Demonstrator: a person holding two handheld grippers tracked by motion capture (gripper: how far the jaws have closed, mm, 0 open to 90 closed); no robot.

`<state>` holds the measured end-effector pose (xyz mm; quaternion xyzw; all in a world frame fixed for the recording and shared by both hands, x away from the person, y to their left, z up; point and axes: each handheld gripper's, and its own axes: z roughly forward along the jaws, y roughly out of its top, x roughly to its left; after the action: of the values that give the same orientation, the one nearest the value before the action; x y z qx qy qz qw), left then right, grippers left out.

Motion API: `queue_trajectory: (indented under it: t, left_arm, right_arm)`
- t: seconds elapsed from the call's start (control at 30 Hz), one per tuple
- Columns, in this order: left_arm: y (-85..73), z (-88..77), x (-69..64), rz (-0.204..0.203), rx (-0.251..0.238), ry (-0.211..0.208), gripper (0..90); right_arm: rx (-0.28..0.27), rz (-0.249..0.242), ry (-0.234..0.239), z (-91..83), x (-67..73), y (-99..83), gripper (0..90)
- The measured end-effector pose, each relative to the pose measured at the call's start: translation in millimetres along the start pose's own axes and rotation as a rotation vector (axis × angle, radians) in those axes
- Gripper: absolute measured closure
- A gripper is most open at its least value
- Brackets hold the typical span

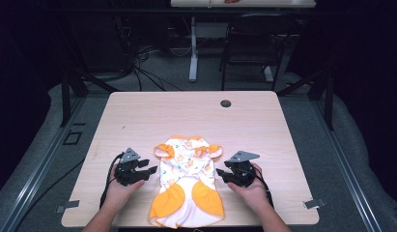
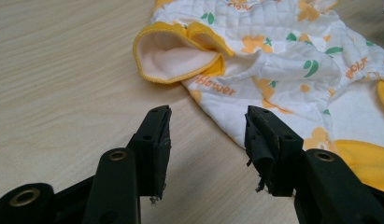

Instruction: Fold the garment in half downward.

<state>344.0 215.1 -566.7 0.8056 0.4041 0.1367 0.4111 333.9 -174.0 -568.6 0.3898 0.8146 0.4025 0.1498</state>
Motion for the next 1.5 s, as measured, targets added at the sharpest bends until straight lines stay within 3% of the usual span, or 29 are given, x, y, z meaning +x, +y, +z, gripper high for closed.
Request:
queue_trajectory:
  t: [0.1,0.17,0.23,0.33,0.43,0.67,0.7,0.87,1.13,1.3,1.5]
  left_arm:
    - [1.5,0.9,0.8,-0.004,0.001,-0.018,52.8]
    - [5.1,6.2,0.5,0.039,0.050,-0.016,52.8]
    - [8.7,8.9,1.6,0.029,0.058,-0.033,53.9]
    - [14.6,10.1,2.7,0.032,0.055,-0.036,54.4]
    - [30.3,12.4,10.1,0.019,0.050,-0.056,55.1]
    - [57.6,18.2,21.1,0.001,0.040,-0.063,57.3]
    - [65.0,19.8,22.9,0.009,0.036,-0.054,58.2]
    - [80.8,25.7,26.1,0.033,0.051,-0.053,63.2]
    - [104.0,44.0,30.0,0.087,0.086,-0.026,68.5]
    - [111.1,59.7,33.8,0.081,0.096,-0.031,69.8]
    - [108.9,77.8,34.6,0.079,0.116,-0.020,66.9]
  right_arm:
    - [0.026,-0.008,0.022,-0.5,-1.4,2.8,51.2]
    - [0.036,-0.026,0.027,-1.4,-2.0,5.5,50.9]
    - [0.061,-0.030,0.036,-2.4,-4.1,10.9,51.3]
    - [0.037,-0.027,0.048,-5.5,-7.1,20.9,52.6]
    - [0.044,-0.048,0.061,-4.8,-11.2,34.4,55.1]
    - [0.092,-0.039,0.071,5.3,-20.3,58.9,56.9]
    - [0.109,-0.054,0.066,7.9,-23.0,69.3,59.4]
    - [0.113,-0.073,0.074,12.2,-28.5,85.5,64.6]
    - [0.171,-0.143,0.053,32.4,-37.2,109.7,71.5]
    - [0.198,-0.151,0.068,51.1,-38.4,119.9,71.2]
    - [0.221,-0.169,0.051,73.4,-37.6,121.1,68.2]
